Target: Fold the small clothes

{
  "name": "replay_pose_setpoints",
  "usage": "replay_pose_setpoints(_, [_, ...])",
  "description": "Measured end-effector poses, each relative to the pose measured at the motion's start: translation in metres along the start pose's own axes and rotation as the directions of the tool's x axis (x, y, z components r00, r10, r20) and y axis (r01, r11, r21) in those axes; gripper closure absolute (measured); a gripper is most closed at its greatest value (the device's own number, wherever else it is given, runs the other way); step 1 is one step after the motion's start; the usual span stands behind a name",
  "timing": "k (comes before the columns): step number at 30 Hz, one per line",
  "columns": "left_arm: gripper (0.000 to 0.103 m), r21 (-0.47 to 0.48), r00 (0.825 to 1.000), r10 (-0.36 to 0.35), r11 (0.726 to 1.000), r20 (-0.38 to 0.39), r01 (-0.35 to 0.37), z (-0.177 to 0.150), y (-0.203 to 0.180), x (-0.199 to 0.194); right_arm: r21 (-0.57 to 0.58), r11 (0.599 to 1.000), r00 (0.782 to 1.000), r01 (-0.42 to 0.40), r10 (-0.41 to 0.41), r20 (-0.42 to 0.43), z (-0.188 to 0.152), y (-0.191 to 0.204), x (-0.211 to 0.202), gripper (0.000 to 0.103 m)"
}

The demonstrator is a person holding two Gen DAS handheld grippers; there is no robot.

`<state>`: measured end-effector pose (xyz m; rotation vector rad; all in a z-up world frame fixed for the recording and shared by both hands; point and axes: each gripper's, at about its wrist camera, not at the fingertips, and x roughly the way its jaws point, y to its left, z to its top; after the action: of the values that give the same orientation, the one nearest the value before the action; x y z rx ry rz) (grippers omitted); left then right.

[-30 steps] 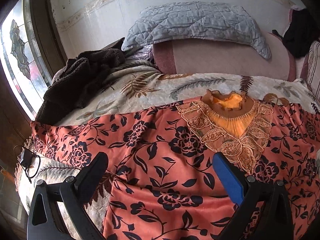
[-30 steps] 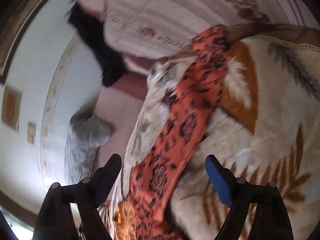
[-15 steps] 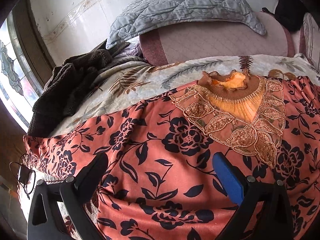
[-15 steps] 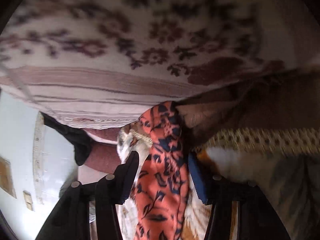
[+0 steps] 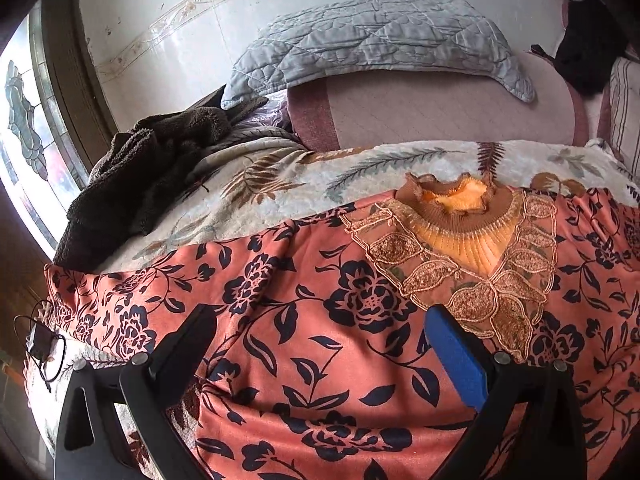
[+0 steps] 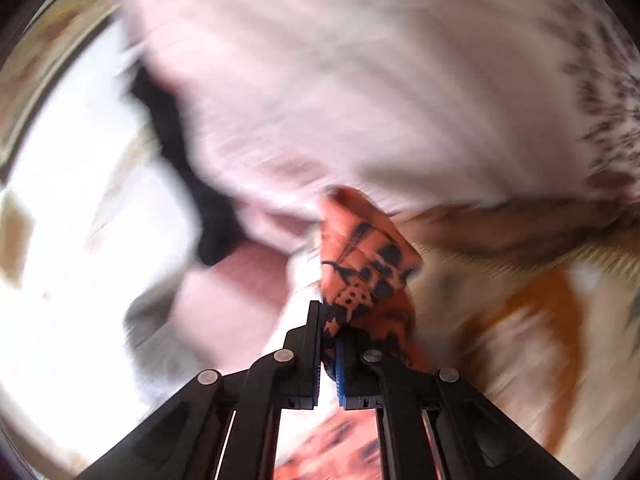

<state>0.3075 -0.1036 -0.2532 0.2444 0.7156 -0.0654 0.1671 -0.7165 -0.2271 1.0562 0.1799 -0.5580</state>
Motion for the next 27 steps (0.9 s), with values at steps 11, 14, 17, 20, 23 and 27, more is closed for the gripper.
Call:
replay_pose_setpoints(11, [0.0, -0.206, 0.997, -0.045, 0.978, -0.063, 0.031, 0.0, 0.067, 0.002, -0.097, 0.934, 0.821, -0.344, 0.248, -0.515, -0.24, 0.16, -0.007, 0.098])
replay_pose_setpoints(14, [0.0, -0.233, 0.996, -0.063, 0.971, -0.067, 0.046, -0.001, 0.08, 0.004, -0.081, 0.93, 0.741, -0.359, 0.231, -0.631, -0.311, 0.168, 0.0, 0.098])
replay_pose_setpoints(17, [0.0, -0.236, 0.993, -0.092, 0.969, -0.073, 0.073, -0.002, 0.085, 0.008, -0.072, 0.938, 0.666, -0.339, 0.185, -0.723, -0.373, 0.162, -0.004, 0.094])
replay_pose_setpoints(20, [0.0, -0.236, 0.985, -0.148, 0.964, -0.084, 0.125, -0.001, 0.087, 0.013, -0.099, 0.954, 0.593, -0.284, 0.094, -0.8, -0.41, 0.152, -0.004, 0.067])
replay_pose_setpoints(23, [0.0, -0.239, 0.967, -0.23, 0.95, -0.11, 0.199, -0.001, 0.083, 0.019, 0.043, 0.967, 0.543, -0.251, 0.177, -0.821, -0.416, 0.142, -0.002, 0.014])
replay_pose_setpoints(27, [0.0, -0.24, 0.937, -0.328, 0.926, -0.12, 0.293, -0.001, 0.073, 0.024, 0.041, 0.948, 0.579, -0.317, 0.227, -0.783, -0.38, 0.148, -0.033, 0.015])
